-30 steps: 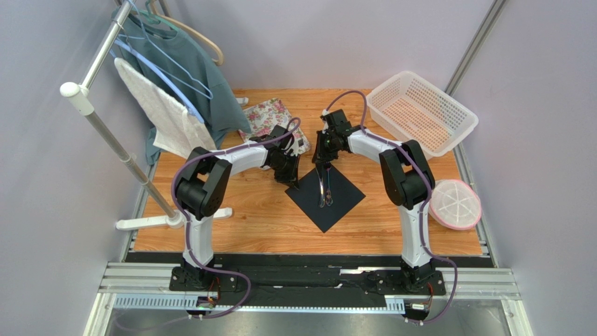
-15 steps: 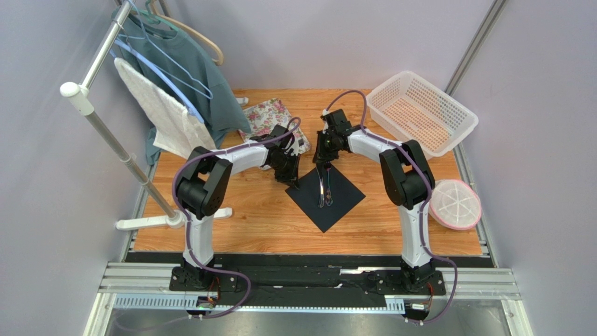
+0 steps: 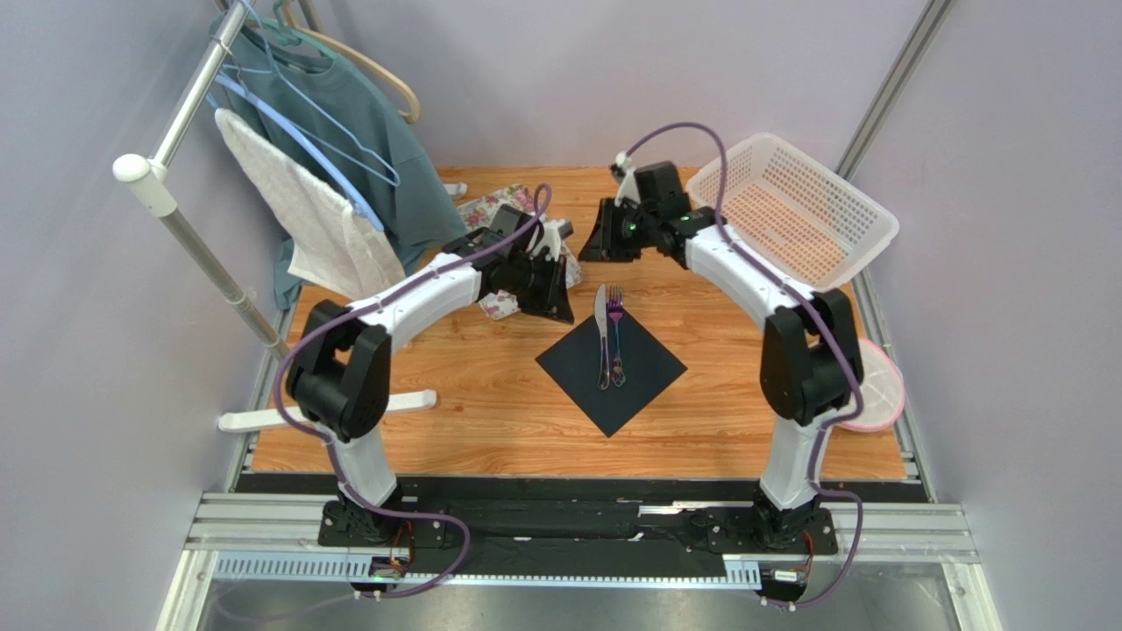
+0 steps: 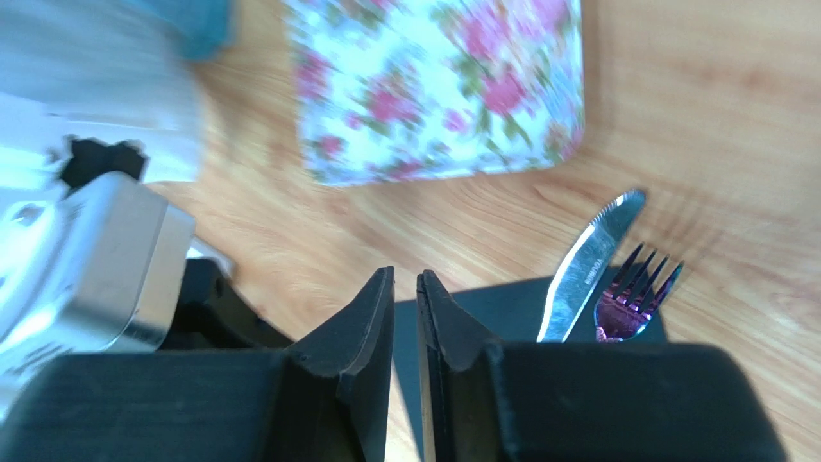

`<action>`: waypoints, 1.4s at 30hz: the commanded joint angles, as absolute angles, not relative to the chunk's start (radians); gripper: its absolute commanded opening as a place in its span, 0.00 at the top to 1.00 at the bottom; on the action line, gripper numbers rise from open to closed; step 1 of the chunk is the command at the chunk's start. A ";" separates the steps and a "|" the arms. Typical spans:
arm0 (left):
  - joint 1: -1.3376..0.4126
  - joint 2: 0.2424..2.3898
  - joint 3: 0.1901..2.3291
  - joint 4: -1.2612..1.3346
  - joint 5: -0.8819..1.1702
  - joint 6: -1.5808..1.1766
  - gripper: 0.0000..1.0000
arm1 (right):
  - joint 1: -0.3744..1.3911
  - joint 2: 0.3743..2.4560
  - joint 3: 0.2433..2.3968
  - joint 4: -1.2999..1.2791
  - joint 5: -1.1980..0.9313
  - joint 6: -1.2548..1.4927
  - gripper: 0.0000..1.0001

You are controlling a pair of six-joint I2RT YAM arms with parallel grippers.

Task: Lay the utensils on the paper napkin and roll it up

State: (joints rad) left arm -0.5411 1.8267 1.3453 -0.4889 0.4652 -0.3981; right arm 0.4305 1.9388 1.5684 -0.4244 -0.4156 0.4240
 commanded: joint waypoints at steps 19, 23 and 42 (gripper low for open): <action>-0.705 1.335 1.195 -0.605 0.543 0.452 0.01 | 0.285 1.330 1.343 -0.727 -0.508 -0.095 0.07; -0.915 1.389 1.088 -0.479 0.430 0.572 0.02 | 0.242 1.333 1.247 -0.779 -0.569 -0.051 0.06; -1.086 1.787 1.120 -0.293 0.428 0.824 0.52 | 0.009 1.509 1.174 -0.871 -0.879 -0.012 0.03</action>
